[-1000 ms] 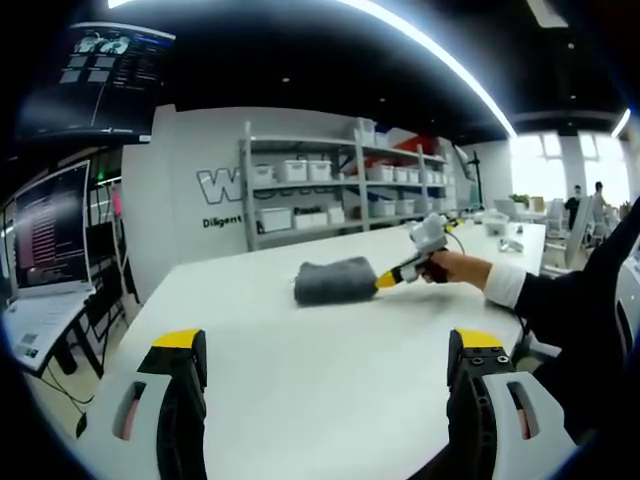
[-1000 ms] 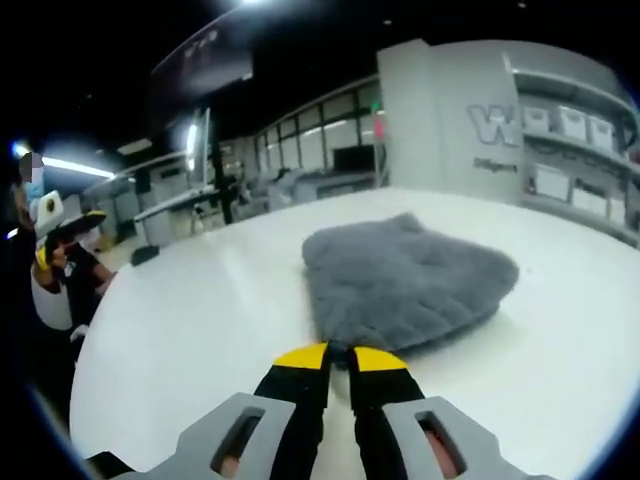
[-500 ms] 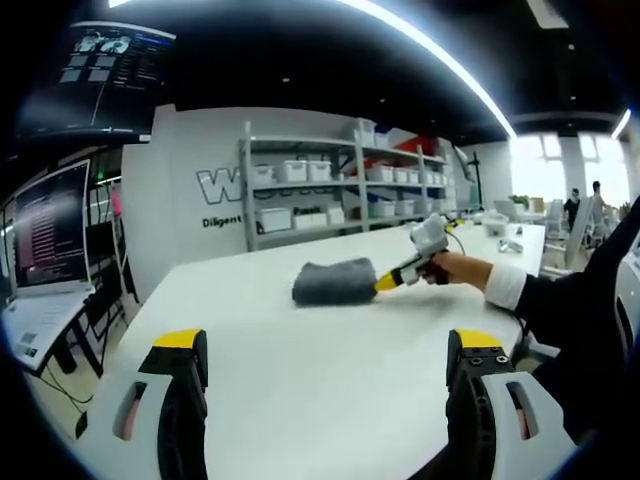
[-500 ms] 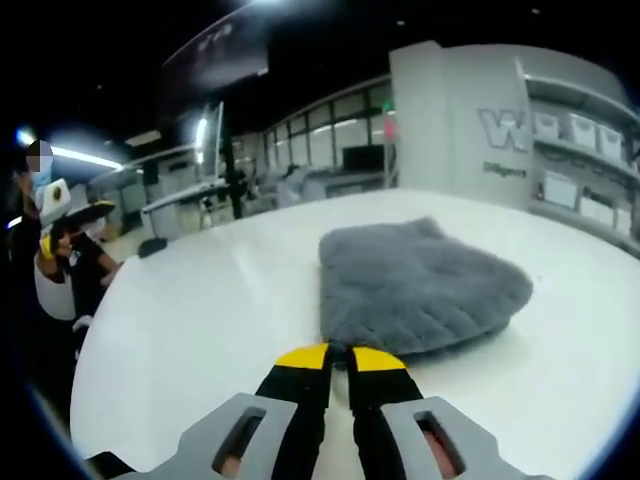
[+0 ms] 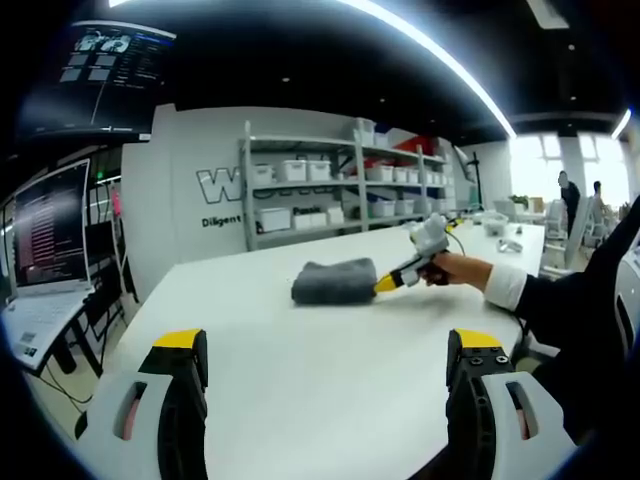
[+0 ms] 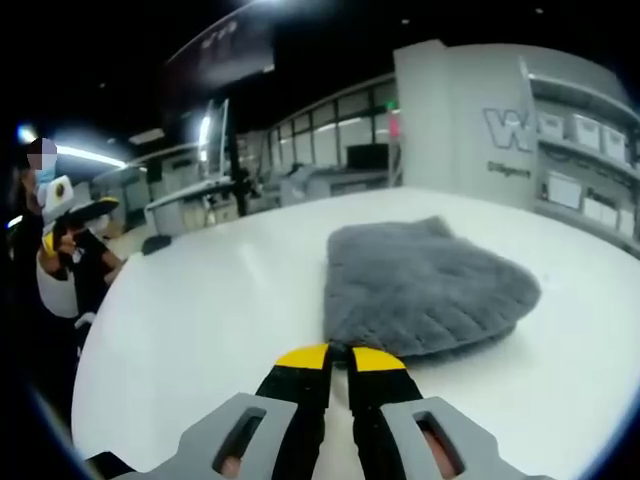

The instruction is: Open the folded towel by lifting each exposed corner and separating the folded layers until the towel lies flat within the target outline without major curled edges

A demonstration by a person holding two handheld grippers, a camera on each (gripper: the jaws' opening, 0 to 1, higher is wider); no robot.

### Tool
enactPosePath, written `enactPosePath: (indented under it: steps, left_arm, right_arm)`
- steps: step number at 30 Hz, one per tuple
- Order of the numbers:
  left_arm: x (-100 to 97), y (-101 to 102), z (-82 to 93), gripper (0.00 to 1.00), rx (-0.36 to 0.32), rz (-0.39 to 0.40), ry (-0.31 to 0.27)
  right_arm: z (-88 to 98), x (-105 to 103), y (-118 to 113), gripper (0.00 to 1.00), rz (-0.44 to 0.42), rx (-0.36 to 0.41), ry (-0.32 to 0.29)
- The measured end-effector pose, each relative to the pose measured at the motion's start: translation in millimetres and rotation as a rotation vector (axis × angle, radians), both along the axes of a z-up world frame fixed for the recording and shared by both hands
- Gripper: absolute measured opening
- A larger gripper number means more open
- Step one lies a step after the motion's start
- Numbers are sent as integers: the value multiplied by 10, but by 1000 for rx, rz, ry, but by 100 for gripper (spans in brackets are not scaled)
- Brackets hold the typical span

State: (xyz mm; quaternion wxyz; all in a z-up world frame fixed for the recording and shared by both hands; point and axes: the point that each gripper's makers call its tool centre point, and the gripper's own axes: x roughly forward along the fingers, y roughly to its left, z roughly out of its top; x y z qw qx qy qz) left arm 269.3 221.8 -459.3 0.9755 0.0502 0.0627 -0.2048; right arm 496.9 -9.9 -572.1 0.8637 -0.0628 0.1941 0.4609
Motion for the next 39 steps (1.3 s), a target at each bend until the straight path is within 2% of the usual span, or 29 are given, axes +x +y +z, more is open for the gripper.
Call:
enactPosePath:
  steps: [39]
  left_arm:
    - [22,-14,-43,98,21,6,9]
  right_arm:
    - [1,-191,148,2,74,-9,8]
